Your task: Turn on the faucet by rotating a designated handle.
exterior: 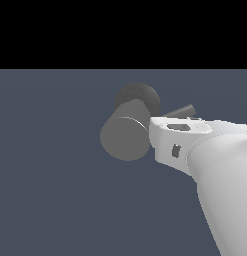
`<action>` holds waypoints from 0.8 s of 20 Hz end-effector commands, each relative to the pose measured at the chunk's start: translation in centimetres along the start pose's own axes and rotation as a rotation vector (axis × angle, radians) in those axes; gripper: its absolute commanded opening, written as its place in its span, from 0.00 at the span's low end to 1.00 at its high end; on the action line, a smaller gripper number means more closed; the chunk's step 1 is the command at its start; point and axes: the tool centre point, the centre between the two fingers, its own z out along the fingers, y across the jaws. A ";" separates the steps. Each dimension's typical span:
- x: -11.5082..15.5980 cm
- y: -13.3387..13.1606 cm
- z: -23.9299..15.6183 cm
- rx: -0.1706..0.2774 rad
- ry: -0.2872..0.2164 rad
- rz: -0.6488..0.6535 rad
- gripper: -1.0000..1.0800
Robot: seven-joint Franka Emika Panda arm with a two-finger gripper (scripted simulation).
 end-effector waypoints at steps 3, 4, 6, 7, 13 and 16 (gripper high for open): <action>-0.9 0.7 0.0 -0.003 -0.005 0.000 0.00; -1.2 1.0 0.0 -0.004 -0.007 0.000 0.00; -1.9 1.5 0.0 -0.007 -0.011 0.000 0.00; -2.2 1.7 0.0 -0.008 -0.014 0.000 0.00; -4.1 3.1 0.0 -0.014 -0.026 -0.001 0.00; -5.0 3.9 -0.1 -0.017 -0.032 -0.001 0.00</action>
